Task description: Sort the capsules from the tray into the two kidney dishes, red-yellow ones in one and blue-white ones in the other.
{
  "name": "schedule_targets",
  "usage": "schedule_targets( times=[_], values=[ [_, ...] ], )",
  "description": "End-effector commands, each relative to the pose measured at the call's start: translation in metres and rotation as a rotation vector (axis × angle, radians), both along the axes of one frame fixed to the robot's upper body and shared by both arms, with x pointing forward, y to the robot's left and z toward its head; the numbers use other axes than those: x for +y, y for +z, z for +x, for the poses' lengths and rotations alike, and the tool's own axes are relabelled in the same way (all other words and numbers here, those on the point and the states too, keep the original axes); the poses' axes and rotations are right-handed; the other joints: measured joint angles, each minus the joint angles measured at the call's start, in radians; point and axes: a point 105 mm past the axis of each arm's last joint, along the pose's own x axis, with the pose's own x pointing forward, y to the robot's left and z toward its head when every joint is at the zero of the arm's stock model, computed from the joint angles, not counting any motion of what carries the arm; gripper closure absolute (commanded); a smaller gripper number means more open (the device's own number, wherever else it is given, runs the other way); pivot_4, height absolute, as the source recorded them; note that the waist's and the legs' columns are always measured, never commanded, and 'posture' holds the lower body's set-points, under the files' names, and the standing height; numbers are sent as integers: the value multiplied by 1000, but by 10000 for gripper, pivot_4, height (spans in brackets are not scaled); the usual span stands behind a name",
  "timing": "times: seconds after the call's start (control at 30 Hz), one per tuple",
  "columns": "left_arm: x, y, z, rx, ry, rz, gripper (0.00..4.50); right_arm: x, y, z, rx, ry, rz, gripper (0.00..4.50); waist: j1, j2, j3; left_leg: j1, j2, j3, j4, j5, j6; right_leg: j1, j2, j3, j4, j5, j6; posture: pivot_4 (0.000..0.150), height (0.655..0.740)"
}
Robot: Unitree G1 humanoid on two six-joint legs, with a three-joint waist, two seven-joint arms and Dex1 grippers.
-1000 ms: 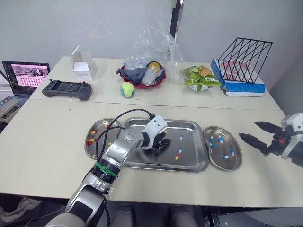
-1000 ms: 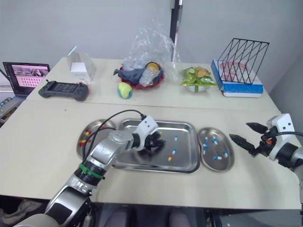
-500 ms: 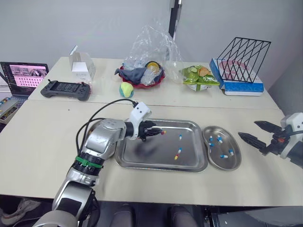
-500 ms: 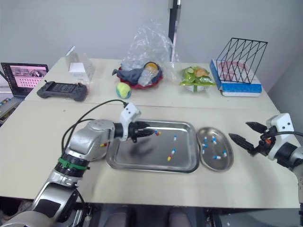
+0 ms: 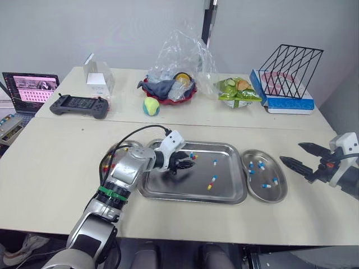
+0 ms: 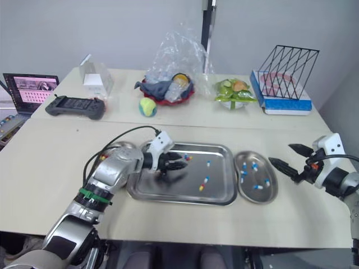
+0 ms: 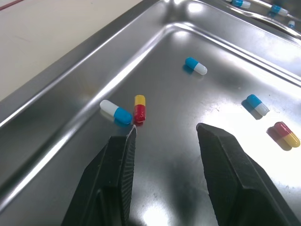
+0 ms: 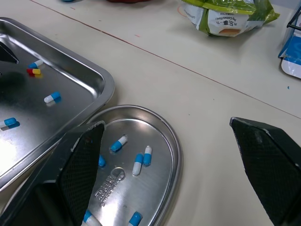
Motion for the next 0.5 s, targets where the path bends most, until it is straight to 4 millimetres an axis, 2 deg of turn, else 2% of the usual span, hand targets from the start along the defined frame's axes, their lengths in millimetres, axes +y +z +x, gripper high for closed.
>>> schedule_targets(
  times=[0.03, 0.13, 0.5],
  values=[
    [-8, 10, 8, -45, 0, 6, 23421, -2, 14, -1, -54, -5, -9, 0, 0, 0, 0, 0, 0, 0, 0, 0, 0, 0, 0, 0, 0, 0, 0, 1500, 7334],
    [-8, 9, 13, -50, 22, 15, 23421, -2, 15, -1, -55, -6, -9, 0, 0, 0, 0, 0, 0, 0, 0, 0, 0, 0, 0, 0, 0, 0, 0, 1500, 7334],
    [-17, 5, 12, -38, -2, 21, 23421, -2, 14, -1, -56, -8, -13, 0, 1, 0, 0, 0, 0, 0, 0, 0, 0, 0, 0, 0, 0, 0, 0, 1500, 7334]
  ],
)
